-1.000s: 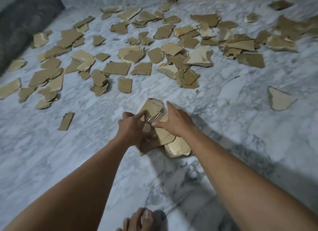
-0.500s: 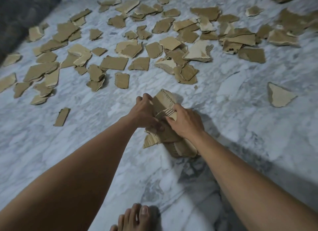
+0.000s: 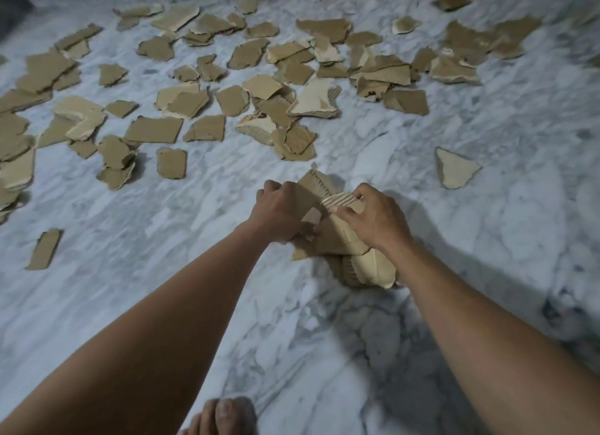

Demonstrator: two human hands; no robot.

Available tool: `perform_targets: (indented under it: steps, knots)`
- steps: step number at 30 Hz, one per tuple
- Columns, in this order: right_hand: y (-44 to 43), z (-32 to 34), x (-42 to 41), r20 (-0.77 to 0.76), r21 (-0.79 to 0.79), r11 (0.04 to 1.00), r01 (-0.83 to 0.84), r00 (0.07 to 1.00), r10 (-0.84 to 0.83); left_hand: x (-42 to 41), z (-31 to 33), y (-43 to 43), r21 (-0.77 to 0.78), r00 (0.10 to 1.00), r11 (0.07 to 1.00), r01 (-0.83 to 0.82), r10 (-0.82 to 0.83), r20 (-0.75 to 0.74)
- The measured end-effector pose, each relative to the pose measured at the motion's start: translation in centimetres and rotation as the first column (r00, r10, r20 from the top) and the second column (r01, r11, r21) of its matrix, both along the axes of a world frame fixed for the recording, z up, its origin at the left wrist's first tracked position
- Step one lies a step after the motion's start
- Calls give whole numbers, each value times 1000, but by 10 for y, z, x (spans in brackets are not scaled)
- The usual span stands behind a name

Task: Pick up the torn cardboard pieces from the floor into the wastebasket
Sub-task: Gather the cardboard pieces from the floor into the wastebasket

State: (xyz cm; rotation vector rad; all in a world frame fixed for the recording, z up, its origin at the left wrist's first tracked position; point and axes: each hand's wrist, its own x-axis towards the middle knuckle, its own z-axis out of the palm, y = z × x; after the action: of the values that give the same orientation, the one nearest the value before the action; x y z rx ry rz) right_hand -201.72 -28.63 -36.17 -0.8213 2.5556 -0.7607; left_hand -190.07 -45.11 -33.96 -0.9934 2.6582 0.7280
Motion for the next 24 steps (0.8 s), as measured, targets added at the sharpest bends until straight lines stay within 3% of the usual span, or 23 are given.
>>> perform_targets:
  steps: [6, 10, 18, 24]
  knots:
    - [51, -4, -33, 7, -56, 979, 194, 981, -194, -39, -12, 28, -99, 997, 993, 58, -62, -36]
    - [74, -4, -38, -37, -38, 961, 274, 961, -275, -66, -5, 54, -40, 997, 998, 49, -52, -55]
    - [93, -4, -13, -242, 16, 885, 466, 860, -449, -98, 10, 105, 310, 990, 951, 14, 30, -135]
    - [94, -4, -10, -198, -9, 853, 522, 835, -513, -91, -6, 113, 633, 958, 772, -58, 221, -182]
